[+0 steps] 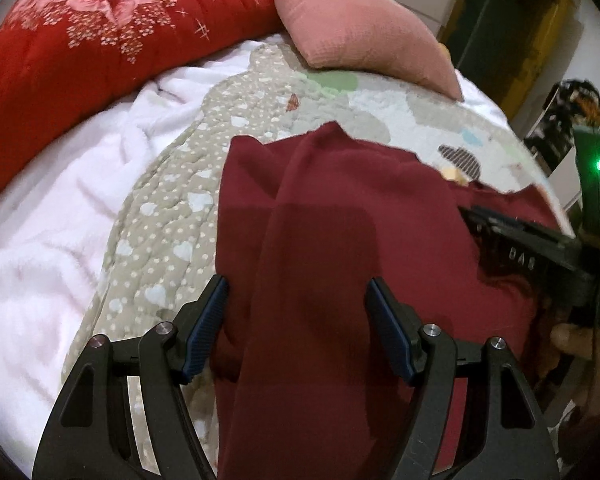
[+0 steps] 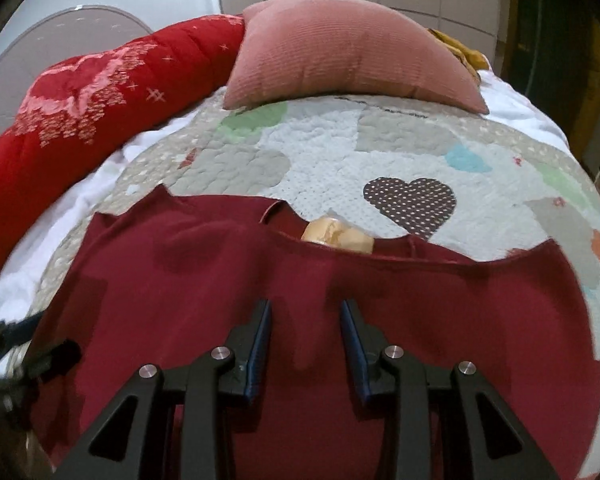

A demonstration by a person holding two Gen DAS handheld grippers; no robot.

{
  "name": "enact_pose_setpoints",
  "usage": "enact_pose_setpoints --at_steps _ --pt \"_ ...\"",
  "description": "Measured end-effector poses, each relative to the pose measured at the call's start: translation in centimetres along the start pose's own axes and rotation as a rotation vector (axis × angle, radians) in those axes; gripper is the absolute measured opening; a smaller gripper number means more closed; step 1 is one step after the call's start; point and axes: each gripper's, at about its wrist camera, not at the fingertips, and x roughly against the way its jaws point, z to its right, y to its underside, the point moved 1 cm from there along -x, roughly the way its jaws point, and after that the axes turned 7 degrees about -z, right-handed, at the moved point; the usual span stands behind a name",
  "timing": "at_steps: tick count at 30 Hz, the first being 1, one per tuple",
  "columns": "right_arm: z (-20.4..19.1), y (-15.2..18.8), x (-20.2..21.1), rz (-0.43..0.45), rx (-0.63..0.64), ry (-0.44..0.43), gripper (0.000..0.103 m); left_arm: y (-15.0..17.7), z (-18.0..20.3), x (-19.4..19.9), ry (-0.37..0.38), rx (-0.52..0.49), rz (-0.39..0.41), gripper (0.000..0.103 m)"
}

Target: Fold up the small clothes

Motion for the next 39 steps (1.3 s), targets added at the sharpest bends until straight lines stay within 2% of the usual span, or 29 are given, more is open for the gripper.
enact_pose_setpoints --at_steps 4,9,11,13,16,19,22,25,27,31,33,36,39 --pt "0.3 0.0 0.6 0.007 -0.014 -0.016 0.034 -0.2 -0.6 -0.5 0.010 0.028 -0.014 0.076" --pt "2.2 3.2 6.0 0.064 -0.035 -0.022 0.034 0.1 -0.5 -0.4 0.008 0.031 -0.003 0.076" --pt "3.6 5.0 8.1 0.086 -0.039 0.012 0.034 0.1 -0.4 -0.5 0.001 0.031 0.003 0.077" --pt "5.6 6.9 9.2 0.083 -0.068 0.095 0.034 0.2 -0.3 -0.7 -0.002 0.033 0.009 0.078" --pt "8.6 9.1 8.5 0.043 -0.122 0.190 0.034 0.1 -0.3 -1.2 -0.006 0.034 0.007 0.082" --pt "10.1 10.3 8.3 0.059 -0.137 0.140 0.033 0.1 -0.4 -1.2 -0.007 0.036 0.002 0.082" --pt "9.3 10.4 9.6 0.057 -0.136 0.156 0.033 0.3 -0.5 -0.6 -0.005 0.055 0.001 0.082" --pt "8.0 10.2 11.0 0.072 -0.119 0.109 0.033 0.8 -0.2 0.3 -0.010 0.057 0.014 0.082" --pt "7.0 10.3 11.3 0.069 -0.099 0.119 0.033 1.3 -0.1 1.0 -0.012 0.049 0.026 0.082" --pt "6.7 12.6 9.8 0.009 -0.114 0.110 0.034 2.2 0.4 1.7 -0.004 0.026 0.030 0.082" --pt "6.5 13.5 9.2 0.006 -0.099 0.128 0.035 2.7 0.7 1.9 -0.015 0.005 0.025 0.082" --pt "5.8 13.3 9.8 -0.002 -0.082 0.162 0.035 3.3 1.1 2.2 -0.014 -0.019 0.018 0.082" --pt "4.7 12.7 10.9 0.018 -0.073 0.121 0.036 3.8 1.3 2.5 -0.001 -0.023 0.022 0.082"
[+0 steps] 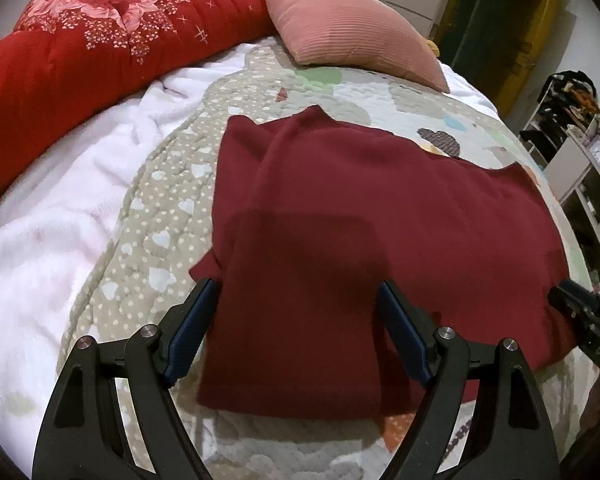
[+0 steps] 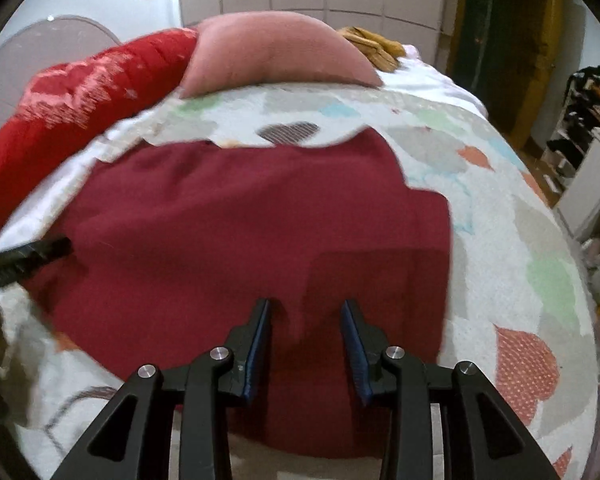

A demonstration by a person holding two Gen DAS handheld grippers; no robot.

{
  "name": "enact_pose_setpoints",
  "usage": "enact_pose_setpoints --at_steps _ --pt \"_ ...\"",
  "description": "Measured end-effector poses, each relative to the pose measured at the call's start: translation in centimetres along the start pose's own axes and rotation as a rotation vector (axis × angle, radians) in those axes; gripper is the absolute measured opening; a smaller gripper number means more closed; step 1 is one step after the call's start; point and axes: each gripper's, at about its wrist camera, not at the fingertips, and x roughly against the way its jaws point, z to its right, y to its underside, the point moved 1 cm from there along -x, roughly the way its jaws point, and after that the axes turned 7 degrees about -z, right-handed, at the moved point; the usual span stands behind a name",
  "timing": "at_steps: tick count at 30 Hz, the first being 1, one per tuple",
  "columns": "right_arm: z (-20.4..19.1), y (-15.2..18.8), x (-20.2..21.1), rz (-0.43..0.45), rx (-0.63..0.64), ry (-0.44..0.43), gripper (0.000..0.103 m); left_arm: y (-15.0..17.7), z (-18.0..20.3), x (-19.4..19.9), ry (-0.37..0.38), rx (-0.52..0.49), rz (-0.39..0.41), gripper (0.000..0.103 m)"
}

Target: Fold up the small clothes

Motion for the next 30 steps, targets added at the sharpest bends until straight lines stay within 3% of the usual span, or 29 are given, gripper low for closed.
enact_pose_setpoints --at_steps 14,18,20,24,30 --pt "-7.6 -4.1 -1.6 0.027 0.059 -0.104 0.037 0.4 -0.7 -0.6 0.007 0.005 -0.019 0.082" --pt "-8.7 -5.6 -3.5 0.010 0.065 -0.099 0.037 0.3 -1.4 -0.5 0.020 0.016 -0.024 0.082" --pt "-9.1 -6.2 -5.0 -0.042 0.078 -0.090 0.038 0.4 -2.0 -0.1 0.039 0.032 -0.022 0.082" --pt "-9.9 -7.3 -4.4 -0.060 0.098 -0.071 0.038 0.9 -4.4 1.2 0.099 0.118 0.012 0.082" --pt "-14.5 -10.3 -3.2 -0.033 0.141 -0.208 0.045 1.4 -7.6 1.1 0.204 0.272 0.017 0.082"
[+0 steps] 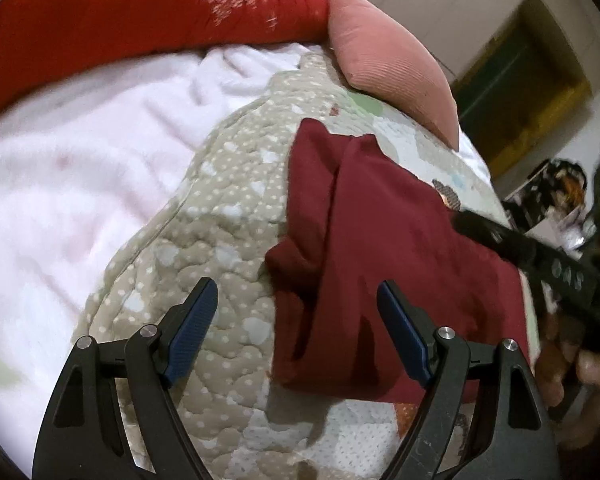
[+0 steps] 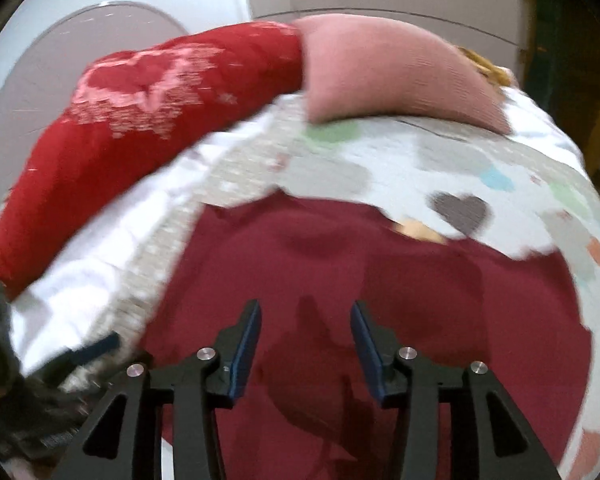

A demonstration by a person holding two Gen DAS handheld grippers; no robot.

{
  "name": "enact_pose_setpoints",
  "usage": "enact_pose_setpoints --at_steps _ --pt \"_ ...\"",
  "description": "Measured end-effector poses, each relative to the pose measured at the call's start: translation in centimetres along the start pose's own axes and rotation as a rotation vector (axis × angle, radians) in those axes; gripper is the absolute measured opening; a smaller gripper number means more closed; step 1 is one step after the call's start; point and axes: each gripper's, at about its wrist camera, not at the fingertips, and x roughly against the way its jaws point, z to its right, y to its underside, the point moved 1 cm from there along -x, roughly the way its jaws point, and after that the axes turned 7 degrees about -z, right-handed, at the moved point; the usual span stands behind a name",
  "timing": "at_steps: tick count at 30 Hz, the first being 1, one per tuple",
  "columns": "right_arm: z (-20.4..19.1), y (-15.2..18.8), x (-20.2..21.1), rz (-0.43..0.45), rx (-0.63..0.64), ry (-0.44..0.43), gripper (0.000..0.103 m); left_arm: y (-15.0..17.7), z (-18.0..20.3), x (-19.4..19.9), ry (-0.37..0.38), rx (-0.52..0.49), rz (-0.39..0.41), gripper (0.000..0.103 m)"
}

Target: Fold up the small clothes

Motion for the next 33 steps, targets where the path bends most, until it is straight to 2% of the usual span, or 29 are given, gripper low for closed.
enact_pose_setpoints --at_steps 3,7,11,12,14,16,19,23,25,27,29,33 --pt "-2.3 -2.2 -1.9 -0.019 0.012 -0.067 0.045 0.0 -0.1 -0.4 0.008 -0.007 -0.006 0.082" --pt "-3.9 -4.6 -5.4 -0.081 0.000 -0.092 0.048 -0.2 -0.3 -0.6 0.039 -0.005 -0.001 0.082" --pt "-4.9 -6.0 -8.4 -0.158 -0.006 -0.114 0.063 -0.3 -0.6 -0.9 0.059 -0.005 0.003 0.082" --pt "-5.1 -6.2 -8.9 -0.170 -0.004 -0.112 0.064 -0.3 -0.6 -1.0 0.061 -0.008 0.004 0.082" --pt "-5.8 -6.7 -9.8 -0.193 0.018 -0.096 0.067 -0.3 -0.5 -1.1 0.059 -0.017 0.006 0.082" --pt "-6.7 -7.0 -10.5 -0.216 0.058 -0.072 0.074 -0.3 -0.4 -1.2 0.051 -0.027 0.010 0.082" --pt "-7.7 -7.4 -11.9 -0.264 0.104 0.010 0.075 -0.3 -0.4 -1.4 0.046 -0.035 0.015 0.082" --pt "-8.6 -7.4 -13.2 -0.265 0.148 0.097 0.077 -0.3 -0.2 -1.6 0.041 -0.041 0.019 0.082" --pt "-8.5 -7.0 -12.9 -0.232 0.160 0.106 0.067 -0.2 -0.1 -1.6 0.034 -0.047 0.021 0.083" --pt "-7.9 -6.9 -12.1 -0.203 0.165 0.085 0.040 0.2 0.2 -1.4 0.032 -0.053 0.023 0.086" --pt "-6.8 -6.9 -10.7 -0.188 0.141 -0.001 0.025 0.2 0.5 -1.4 0.033 -0.062 0.020 0.091" --pt "-4.3 -7.2 -8.4 -0.146 0.054 -0.138 0.018 -0.2 1.2 -1.8 0.032 -0.075 0.014 0.092"
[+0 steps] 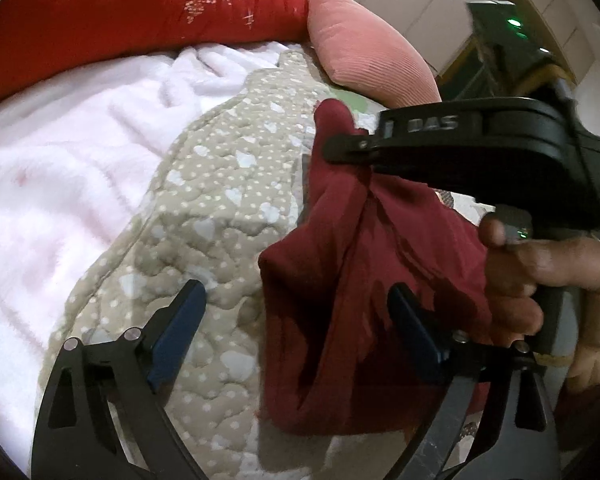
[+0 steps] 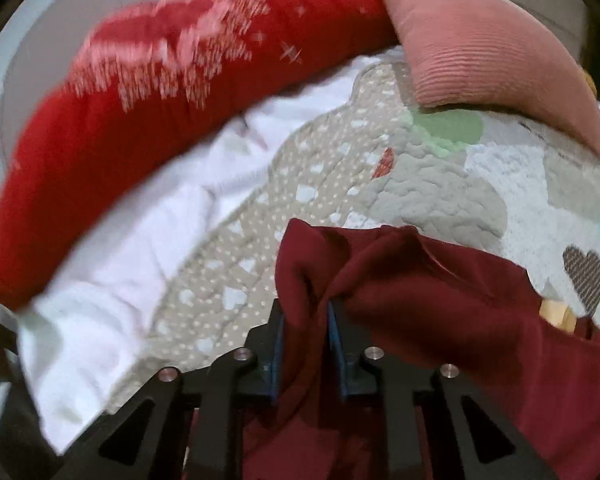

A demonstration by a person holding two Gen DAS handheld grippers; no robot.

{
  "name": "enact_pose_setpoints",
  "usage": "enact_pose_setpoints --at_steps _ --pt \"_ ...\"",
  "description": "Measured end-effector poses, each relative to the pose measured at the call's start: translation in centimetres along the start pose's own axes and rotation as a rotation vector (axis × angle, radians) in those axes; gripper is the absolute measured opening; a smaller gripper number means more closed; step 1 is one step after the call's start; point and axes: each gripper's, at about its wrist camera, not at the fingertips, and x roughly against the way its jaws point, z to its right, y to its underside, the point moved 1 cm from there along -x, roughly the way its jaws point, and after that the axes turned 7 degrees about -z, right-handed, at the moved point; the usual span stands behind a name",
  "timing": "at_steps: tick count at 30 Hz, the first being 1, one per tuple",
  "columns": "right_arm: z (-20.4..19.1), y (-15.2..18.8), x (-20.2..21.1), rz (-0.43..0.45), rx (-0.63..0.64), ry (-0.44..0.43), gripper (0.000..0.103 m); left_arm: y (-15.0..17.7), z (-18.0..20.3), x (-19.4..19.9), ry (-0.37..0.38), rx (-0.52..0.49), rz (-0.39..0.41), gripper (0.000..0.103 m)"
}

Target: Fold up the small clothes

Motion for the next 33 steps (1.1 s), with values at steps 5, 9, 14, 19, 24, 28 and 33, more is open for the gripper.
enact_pose_setpoints --at_steps 5,9,14,19,24,28,33 --pt "0.7 0.7 1.0 0.025 -0.030 -0.052 0.017 -0.8 0.6 -0.7 0.025 -0.004 -0.018 0.092" --pt "0.8 0.6 0.9 0.029 -0.036 -0.061 0.017 -0.6 0.8 -0.8 0.035 -0.011 -0.010 0.082" --pt "1.3 -0.1 -0.5 -0.005 -0.066 -0.057 0.028 -0.5 1.2 -1.3 0.030 -0.043 -0.021 0.064" --pt "0.2 -1.1 -1.9 -0.047 -0.019 0.055 0.052 -0.6 0.8 -1.5 0.051 -0.025 -0.020 0.064" --pt "-0.9 -2.0 -3.4 -0.071 0.038 0.150 0.052 -0.8 0.5 -1.6 0.069 0.007 -0.018 0.065" --pt "-0.2 -1.6 -3.4 -0.039 0.011 0.129 0.036 -1.1 0.2 -1.6 0.076 0.018 -0.011 0.065" --pt "0.8 -0.3 -0.3 0.059 -0.017 0.031 0.016 -0.8 0.6 -1.3 0.085 0.001 -0.012 0.042"
